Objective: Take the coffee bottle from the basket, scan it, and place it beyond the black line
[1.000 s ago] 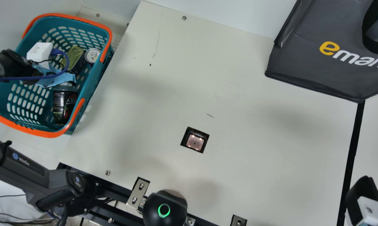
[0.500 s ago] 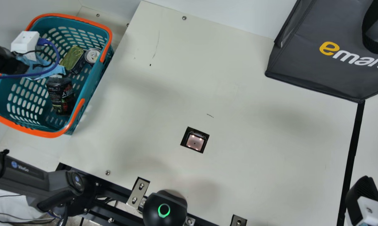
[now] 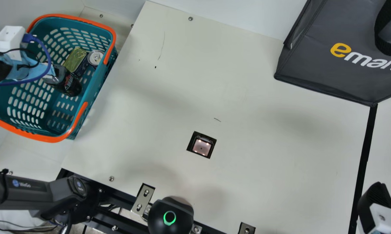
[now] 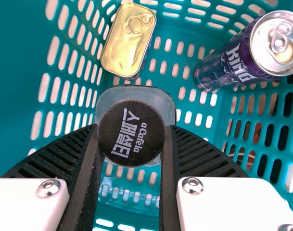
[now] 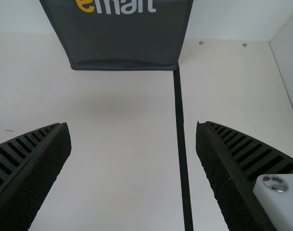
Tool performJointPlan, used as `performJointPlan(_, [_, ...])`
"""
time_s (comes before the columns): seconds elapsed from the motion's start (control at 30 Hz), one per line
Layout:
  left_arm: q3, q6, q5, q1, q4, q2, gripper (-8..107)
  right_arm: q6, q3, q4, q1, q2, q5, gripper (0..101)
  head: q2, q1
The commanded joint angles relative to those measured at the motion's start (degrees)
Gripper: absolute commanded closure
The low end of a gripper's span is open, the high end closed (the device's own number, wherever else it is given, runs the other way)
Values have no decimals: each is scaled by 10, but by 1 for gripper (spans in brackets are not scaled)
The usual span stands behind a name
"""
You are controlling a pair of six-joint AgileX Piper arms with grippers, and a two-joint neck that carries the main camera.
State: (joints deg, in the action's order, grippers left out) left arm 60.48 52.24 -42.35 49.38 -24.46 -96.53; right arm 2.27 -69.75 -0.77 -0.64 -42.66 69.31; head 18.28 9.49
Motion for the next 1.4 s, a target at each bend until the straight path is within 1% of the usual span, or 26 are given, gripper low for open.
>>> performJointPlan(0.0, [1,8,-9,5,-3,9,89,0,0,0,0,0,0,10,1,-16])
performJointPlan(0.27, [19,41,-52,27,-16,43,89,0,0,0,0,0,0,10,1,-16])
performJointPlan(0.77, [87,79,-143,49,-45,89,89,0,0,0,0,0,0,10,1,-16])
performJointPlan(1.07, [118,90,-179,48,-62,111,89,0,0,0,0,0,0,10,1,-16])
performJointPlan(1.37, [152,78,-207,38,-73,127,89,0,0,0,0,0,1,10,1,-16])
